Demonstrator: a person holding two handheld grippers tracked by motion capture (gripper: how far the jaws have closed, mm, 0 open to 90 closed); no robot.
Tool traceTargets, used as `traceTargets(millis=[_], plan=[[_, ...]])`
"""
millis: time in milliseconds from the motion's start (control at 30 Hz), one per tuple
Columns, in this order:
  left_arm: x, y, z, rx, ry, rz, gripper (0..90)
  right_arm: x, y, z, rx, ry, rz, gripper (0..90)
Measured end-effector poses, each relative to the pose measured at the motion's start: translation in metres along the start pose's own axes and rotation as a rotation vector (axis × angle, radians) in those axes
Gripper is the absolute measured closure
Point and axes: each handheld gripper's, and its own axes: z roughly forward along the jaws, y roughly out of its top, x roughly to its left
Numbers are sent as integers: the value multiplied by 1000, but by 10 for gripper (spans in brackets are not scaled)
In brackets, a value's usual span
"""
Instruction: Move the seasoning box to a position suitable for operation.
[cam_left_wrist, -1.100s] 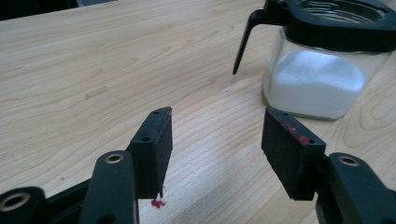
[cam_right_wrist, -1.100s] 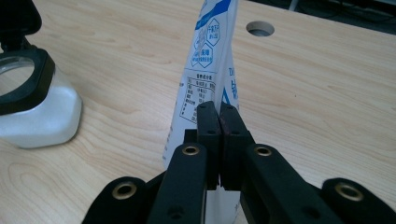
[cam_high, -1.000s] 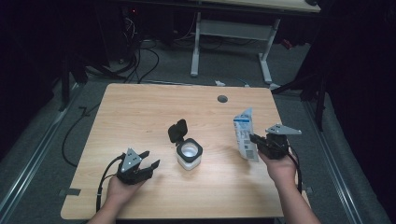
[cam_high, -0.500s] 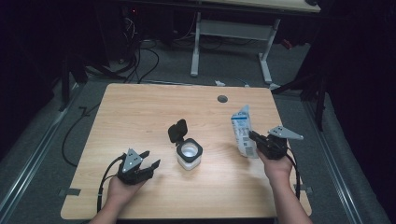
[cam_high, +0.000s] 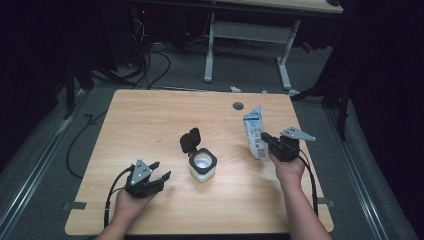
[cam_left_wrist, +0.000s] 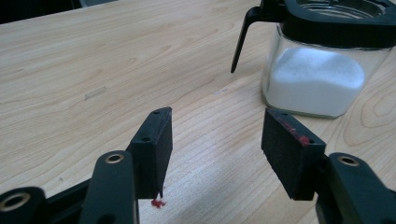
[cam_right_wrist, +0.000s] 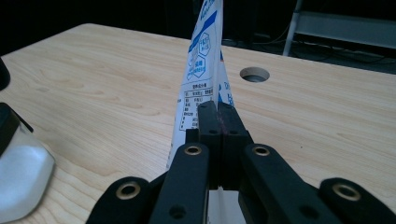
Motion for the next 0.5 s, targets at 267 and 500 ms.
traceTargets(millis=[267, 500], plan=[[1, 0, -3, -7, 3, 0, 437, -4, -14, -9, 2, 0, -5, 900], [-1, 1, -2, -3, 2, 7, 436, -4, -32, -26, -23, 0, 5, 897]])
